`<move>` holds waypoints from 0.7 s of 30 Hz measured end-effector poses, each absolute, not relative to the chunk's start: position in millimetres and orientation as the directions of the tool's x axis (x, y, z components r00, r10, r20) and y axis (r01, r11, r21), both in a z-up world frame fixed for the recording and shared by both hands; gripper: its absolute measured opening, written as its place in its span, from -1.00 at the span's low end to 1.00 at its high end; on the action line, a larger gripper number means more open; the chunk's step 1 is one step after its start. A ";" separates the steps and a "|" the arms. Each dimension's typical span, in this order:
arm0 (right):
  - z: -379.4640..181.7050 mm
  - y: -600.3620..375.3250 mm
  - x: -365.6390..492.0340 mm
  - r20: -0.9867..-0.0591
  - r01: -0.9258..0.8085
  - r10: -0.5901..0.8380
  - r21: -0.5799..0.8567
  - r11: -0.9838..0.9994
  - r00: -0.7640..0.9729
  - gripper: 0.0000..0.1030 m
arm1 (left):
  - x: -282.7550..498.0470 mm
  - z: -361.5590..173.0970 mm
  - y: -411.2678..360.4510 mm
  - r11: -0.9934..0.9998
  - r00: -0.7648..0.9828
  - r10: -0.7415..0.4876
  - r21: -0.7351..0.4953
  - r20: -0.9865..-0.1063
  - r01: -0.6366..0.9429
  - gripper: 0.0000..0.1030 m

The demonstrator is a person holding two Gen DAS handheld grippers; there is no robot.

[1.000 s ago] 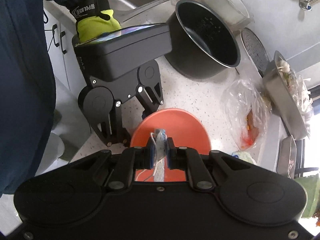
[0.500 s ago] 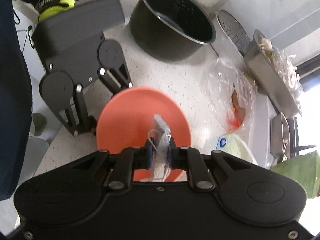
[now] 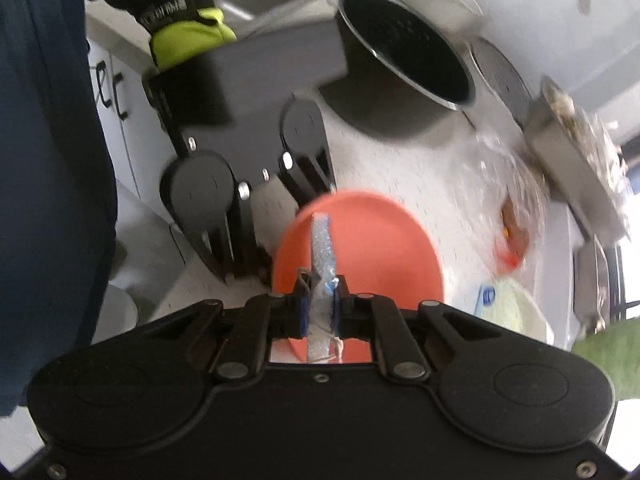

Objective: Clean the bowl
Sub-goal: 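Sweep the sponge across the bowl's interior with the right gripper, then press the sponge's flat face into the bowl bottom with the right gripper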

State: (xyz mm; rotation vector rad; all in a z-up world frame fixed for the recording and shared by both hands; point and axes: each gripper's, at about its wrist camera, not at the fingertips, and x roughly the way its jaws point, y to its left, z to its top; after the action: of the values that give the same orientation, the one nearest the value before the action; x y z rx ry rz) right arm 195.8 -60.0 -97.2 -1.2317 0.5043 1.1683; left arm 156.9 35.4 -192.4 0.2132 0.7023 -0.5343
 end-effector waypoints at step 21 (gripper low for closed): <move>-101.4 -77.8 185.8 -0.835 -0.890 0.374 -0.454 -0.052 0.404 -0.74 | 154.1 -193.6 33.4 0.845 0.638 -0.396 0.010 -0.661 0.534 -0.26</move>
State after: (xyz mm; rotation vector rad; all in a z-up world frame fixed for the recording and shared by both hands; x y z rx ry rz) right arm 185.8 -77.8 -101.4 -1.2178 0.5484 1.1152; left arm 154.1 33.4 -193.6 0.2124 0.6995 -0.5355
